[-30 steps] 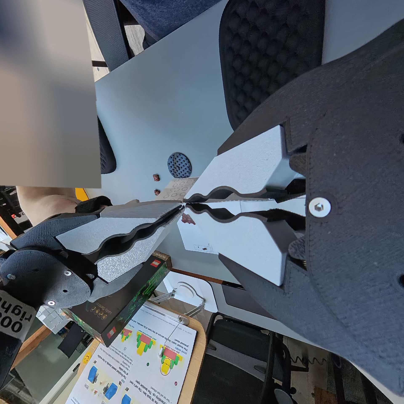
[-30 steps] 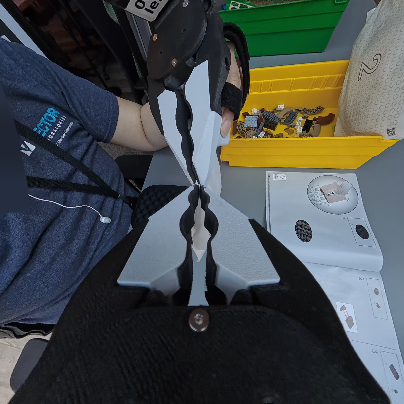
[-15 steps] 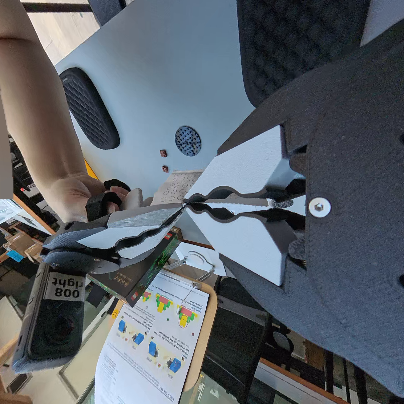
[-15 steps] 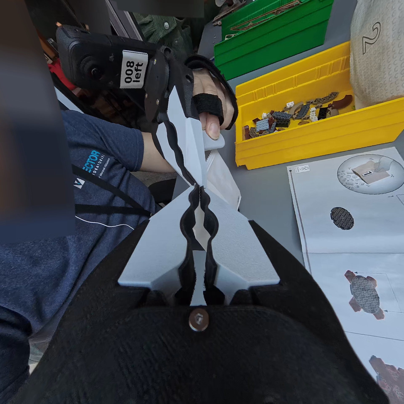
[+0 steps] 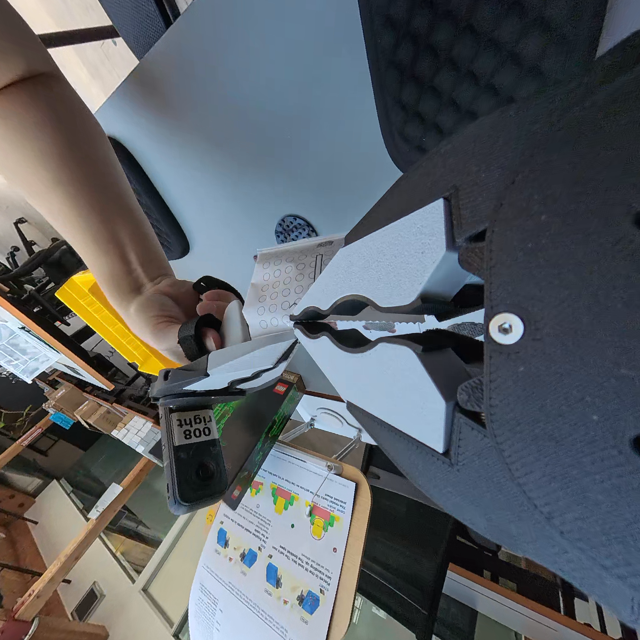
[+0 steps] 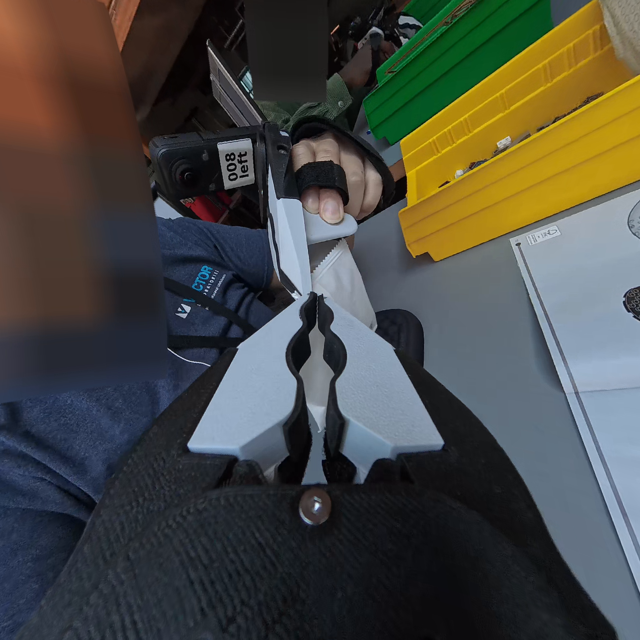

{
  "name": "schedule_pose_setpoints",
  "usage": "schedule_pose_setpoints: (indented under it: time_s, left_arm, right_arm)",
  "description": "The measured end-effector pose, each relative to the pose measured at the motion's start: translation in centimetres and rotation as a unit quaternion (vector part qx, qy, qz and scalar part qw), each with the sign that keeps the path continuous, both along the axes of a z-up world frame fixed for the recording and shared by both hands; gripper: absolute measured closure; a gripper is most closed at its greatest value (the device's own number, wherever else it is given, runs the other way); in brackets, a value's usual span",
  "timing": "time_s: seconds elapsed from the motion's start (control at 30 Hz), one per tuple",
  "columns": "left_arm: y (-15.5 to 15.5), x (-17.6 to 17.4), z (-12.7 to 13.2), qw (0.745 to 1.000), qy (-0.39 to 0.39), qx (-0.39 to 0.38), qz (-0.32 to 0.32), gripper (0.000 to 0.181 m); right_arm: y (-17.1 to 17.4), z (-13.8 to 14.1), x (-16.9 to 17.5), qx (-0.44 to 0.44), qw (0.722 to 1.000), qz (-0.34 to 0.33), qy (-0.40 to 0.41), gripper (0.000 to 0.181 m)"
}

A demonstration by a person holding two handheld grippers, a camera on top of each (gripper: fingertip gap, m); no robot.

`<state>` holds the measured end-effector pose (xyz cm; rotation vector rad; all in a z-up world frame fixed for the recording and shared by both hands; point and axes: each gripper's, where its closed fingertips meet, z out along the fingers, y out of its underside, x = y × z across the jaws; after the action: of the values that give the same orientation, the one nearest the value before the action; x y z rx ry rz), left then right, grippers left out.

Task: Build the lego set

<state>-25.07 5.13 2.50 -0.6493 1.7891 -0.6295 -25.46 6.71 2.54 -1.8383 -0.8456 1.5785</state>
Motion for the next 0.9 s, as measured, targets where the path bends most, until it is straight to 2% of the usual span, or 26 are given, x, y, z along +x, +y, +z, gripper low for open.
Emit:
schedule_pose_setpoints:
  time_s: [0.03, 0.3, 0.4, 0.53, 0.63, 0.77, 0.83, 0.9]
  left_arm:
    - [0.1, 0.1, -0.3, 1.0, 0.004, -0.001, 0.0, 0.181]
    - [-0.1, -0.1, -0.2, 1.0, 0.006, 0.011, 0.0, 0.181]
    - [0.4, 0.1, -0.6, 1.0, 0.013, -0.011, 0.003, 0.181]
    - [1.4, 0.3, 0.3, 0.996, -0.009, -0.082, 0.015, 0.181]
    - [2.3, 0.1, 0.5, 0.99, 0.001, -0.137, 0.029, 0.165]
    - [1.4, -0.3, 0.5, 0.971, 0.036, -0.234, -0.015, 0.148]
    - [1.5, -0.3, -0.2, 0.967, 0.057, -0.247, -0.017, 0.138]
    - [1.6, -0.2, -1.3, 0.967, 0.075, -0.241, -0.015, 0.14]
  right_arm:
    - [0.1, -0.2, 0.1, -0.005, 1.0, -0.001, 0.006, 0.181]
    - [0.9, -0.7, 0.7, -0.01, 1.0, -0.01, 0.025, 0.181]
    - [1.1, -1.2, 0.8, 0.008, 1.0, -0.021, 0.004, 0.181]
    - [0.9, -0.8, 0.7, 0.048, 0.998, -0.019, -0.042, 0.181]
    - [0.7, -0.6, 0.6, 0.081, 0.992, -0.009, -0.097, 0.181]
    - [0.3, -0.7, 0.1, 0.122, 0.979, 0.024, -0.162, 0.181]
    - [-0.1, -0.6, -0.3, 0.148, 0.971, 0.044, -0.184, 0.181]
    - [0.0, -0.5, -0.6, 0.16, 0.964, 0.052, -0.205, 0.181]
